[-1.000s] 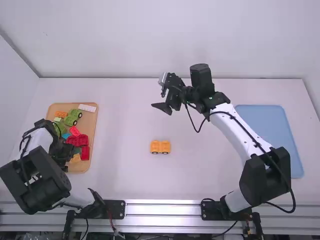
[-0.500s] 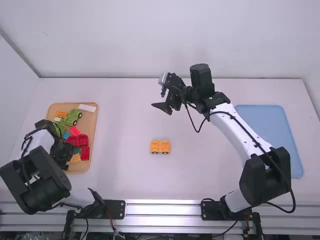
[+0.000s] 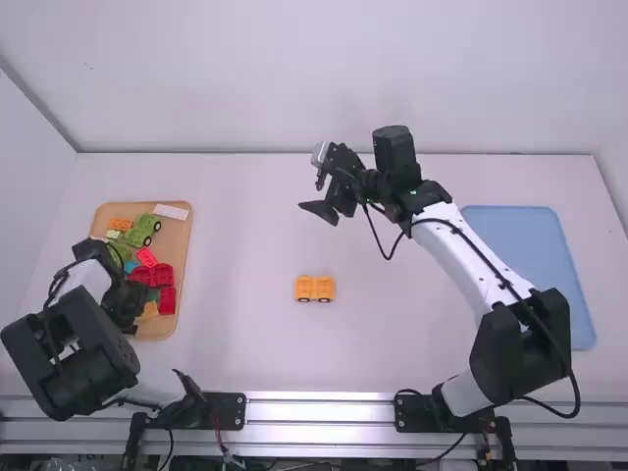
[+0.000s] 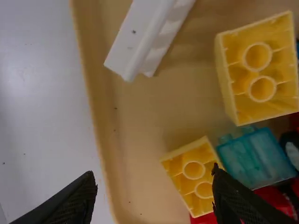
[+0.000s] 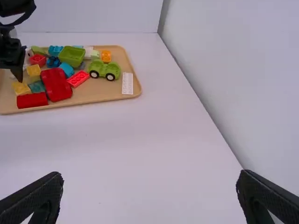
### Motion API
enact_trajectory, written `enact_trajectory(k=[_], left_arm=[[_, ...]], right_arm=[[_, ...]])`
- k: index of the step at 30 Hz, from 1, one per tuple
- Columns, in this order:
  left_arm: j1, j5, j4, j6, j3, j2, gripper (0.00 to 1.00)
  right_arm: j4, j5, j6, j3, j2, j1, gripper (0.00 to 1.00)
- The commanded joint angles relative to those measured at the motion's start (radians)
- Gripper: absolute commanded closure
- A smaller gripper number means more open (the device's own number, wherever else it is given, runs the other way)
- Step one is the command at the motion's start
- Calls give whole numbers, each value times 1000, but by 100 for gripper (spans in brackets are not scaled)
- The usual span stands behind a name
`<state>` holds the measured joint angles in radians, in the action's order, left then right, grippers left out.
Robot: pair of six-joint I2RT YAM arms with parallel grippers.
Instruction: Assemble lego blocks to make yellow taxi
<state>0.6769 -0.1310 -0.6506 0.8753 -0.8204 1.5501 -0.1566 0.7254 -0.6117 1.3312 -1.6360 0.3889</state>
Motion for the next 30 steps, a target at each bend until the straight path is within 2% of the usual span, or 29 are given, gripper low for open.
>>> enact_trajectory(k=[1,4,14,19,30], left_arm=[[-4,42,19,-5,22,5,37],[-18,50,45,-4,47,5,41],[-31,37,101,68,72,5,38],[-43,58,153,70,95,5,32],[-42,58,-72,71,-57,5,29]], right_arm=[[-5,2,1,-3,7,-3,1],[-3,3,2,-3,7,-3,1],[-5,2,2,-3,7,-5,1],[-8,2,2,-3,7,-5,1],[-5,-24,2,-3,7,-3,1]])
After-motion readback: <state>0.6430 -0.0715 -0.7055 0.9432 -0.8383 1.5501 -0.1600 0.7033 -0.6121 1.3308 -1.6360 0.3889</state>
